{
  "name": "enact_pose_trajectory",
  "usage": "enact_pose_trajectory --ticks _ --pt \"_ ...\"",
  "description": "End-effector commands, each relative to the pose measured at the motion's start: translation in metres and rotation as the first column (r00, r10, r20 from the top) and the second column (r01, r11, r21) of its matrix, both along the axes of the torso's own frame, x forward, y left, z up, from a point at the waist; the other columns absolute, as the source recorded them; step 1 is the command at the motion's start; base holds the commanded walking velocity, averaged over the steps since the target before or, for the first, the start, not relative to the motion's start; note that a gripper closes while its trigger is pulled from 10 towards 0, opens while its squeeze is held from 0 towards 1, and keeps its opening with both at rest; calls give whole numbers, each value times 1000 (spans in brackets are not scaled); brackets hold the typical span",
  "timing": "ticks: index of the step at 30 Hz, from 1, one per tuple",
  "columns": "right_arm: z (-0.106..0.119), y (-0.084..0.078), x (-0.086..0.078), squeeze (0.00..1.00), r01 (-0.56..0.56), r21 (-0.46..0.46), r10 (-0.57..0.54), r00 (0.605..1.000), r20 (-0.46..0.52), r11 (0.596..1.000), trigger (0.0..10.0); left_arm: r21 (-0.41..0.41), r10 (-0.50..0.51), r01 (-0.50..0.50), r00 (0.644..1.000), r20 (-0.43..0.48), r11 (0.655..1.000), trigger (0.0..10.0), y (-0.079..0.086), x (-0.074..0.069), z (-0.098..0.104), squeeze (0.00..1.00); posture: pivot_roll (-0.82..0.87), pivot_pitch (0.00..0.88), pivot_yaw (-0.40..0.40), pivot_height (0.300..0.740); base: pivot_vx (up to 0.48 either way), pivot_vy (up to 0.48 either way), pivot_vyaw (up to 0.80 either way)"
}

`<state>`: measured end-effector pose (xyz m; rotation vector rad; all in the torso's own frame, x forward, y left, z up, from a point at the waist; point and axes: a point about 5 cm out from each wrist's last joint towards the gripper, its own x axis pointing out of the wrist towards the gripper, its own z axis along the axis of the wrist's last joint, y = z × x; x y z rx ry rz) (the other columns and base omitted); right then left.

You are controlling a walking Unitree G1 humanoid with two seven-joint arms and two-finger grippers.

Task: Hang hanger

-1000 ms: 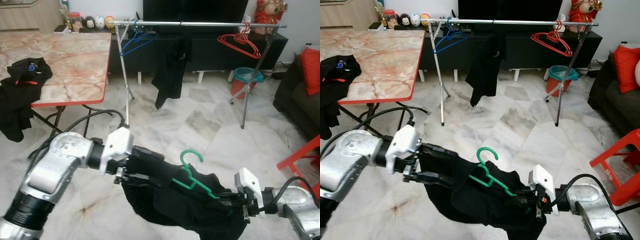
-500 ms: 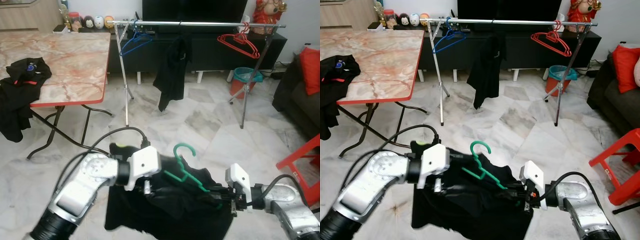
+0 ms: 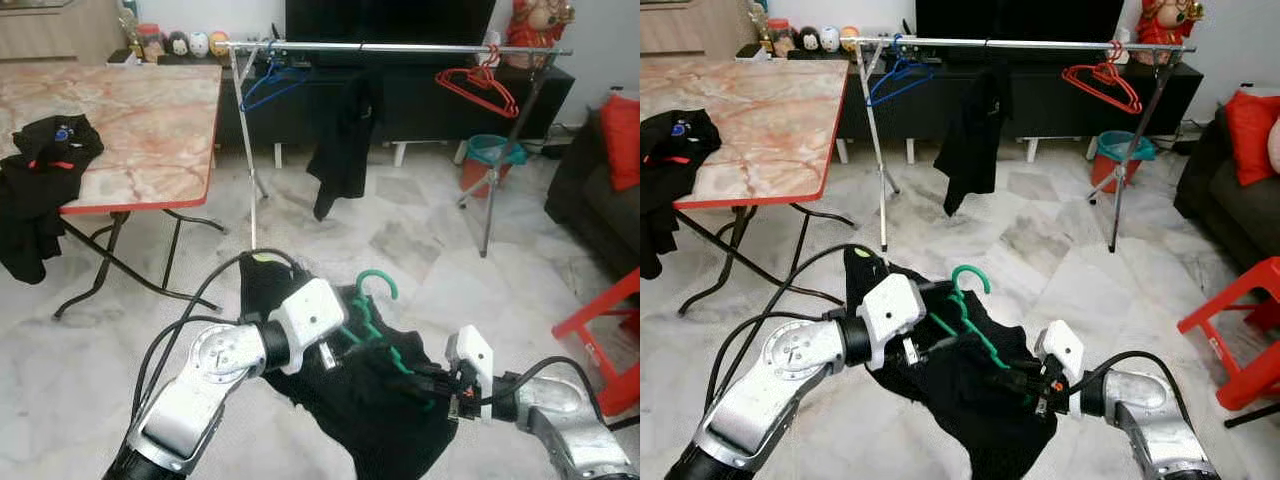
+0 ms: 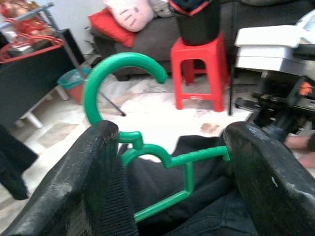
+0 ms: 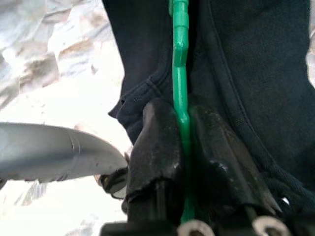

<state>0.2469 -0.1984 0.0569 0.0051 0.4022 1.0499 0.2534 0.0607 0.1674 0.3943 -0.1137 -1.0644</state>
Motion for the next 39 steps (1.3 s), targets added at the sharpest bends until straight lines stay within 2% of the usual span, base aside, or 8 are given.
enact_pose_trajectory --ticks 1,10,13,18,21,27,33,39 --pt "12 1 4 0 29 54 -32 998 53 998 0 -21 41 -41 999 -5 999 10000 -6 0 0 0 114 0 -46 740 0 0 0" --pt "14 5 8 0 72 84 -78 994 72 994 0 47 84 -85 996 19 995 10000 -14 -1 -16 0 109 0 -52 740 0 0 0" --pt "14 11 8 0 55 91 -62 995 75 994 0 51 161 -162 986 33 985 10000 -13 5 -19 0 104 0 -54 740 0 0 0" --pt "13 12 6 0 58 94 -65 995 73 994 0 5 318 -321 941 117 947 10000 -6 21 -8 0 104 0 -57 740 0 0 0" --pt "11 13 5 0 62 96 -69 995 67 993 0 -93 386 -375 908 166 922 10000 -3 28 10 0 102 0 -57 740 0 0 0" --pt "9 17 5 0 73 104 -79 995 61 992 0 -168 322 -294 930 178 941 10000 -10 21 22 0 112 0 -56 740 0 0 0" --pt "7 21 6 0 65 105 -72 996 56 992 0 -115 290 -272 936 197 955 10000 -12 18 14 0 118 0 -56 740 0 0 0" --pt "8 18 7 0 77 102 -83 995 61 992 0 -104 212 -199 969 129 974 10000 -12 8 8 0 128 0 -54 740 0 0 0"
